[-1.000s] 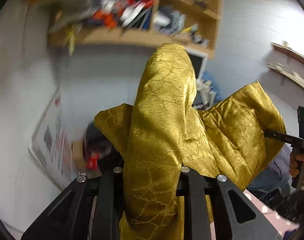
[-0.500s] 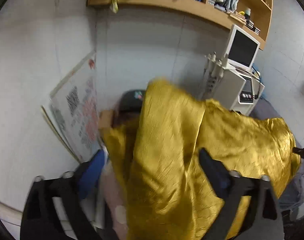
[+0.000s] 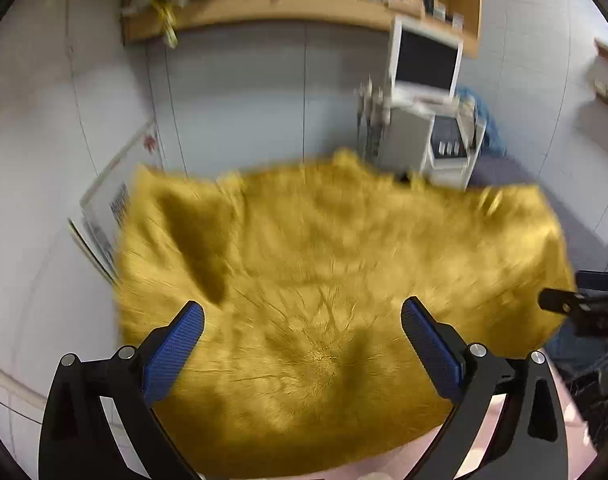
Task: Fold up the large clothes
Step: 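Lower the folded jacket onto the dark fabric stack and open both grippers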
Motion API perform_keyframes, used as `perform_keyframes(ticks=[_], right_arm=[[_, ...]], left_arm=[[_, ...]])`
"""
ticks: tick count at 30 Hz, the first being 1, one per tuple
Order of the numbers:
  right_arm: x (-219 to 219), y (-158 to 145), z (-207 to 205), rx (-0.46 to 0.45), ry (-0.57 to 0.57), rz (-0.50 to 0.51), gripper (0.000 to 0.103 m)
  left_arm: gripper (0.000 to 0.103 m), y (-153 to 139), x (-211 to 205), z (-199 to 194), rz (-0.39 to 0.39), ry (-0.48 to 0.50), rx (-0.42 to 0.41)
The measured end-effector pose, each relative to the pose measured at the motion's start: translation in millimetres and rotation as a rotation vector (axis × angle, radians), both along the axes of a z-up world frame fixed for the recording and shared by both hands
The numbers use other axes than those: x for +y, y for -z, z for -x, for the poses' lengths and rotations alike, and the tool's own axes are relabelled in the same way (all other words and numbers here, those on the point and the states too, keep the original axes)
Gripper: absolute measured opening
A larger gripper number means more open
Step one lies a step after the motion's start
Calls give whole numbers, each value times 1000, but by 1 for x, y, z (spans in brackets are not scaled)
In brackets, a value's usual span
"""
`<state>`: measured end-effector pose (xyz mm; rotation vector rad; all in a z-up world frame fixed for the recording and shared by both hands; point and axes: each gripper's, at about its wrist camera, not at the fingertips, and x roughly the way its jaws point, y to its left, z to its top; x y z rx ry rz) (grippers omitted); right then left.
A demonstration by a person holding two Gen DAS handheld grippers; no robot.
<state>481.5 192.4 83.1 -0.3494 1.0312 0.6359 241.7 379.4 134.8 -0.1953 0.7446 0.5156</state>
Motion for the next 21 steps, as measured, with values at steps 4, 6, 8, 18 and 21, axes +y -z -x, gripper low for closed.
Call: perform_keyframes(ticks=[4, 6, 8, 18, 21], right_arm=[[16, 57, -4, 1, -5, 45, 90], [29, 74, -18, 25, 7, 30, 92], [43, 90, -37, 45, 33, 27, 97], [136, 130, -134, 156, 14, 57, 99], [159, 141, -161, 120, 17, 46, 99]], left_arm=[[98, 54, 22, -43, 17, -46, 86], [98, 61, 36, -62, 47, -51, 110], [98, 63, 49, -79, 70, -47, 144], [98, 105, 110, -165, 10, -96, 104], [98, 116, 129, -190, 25, -119, 100]])
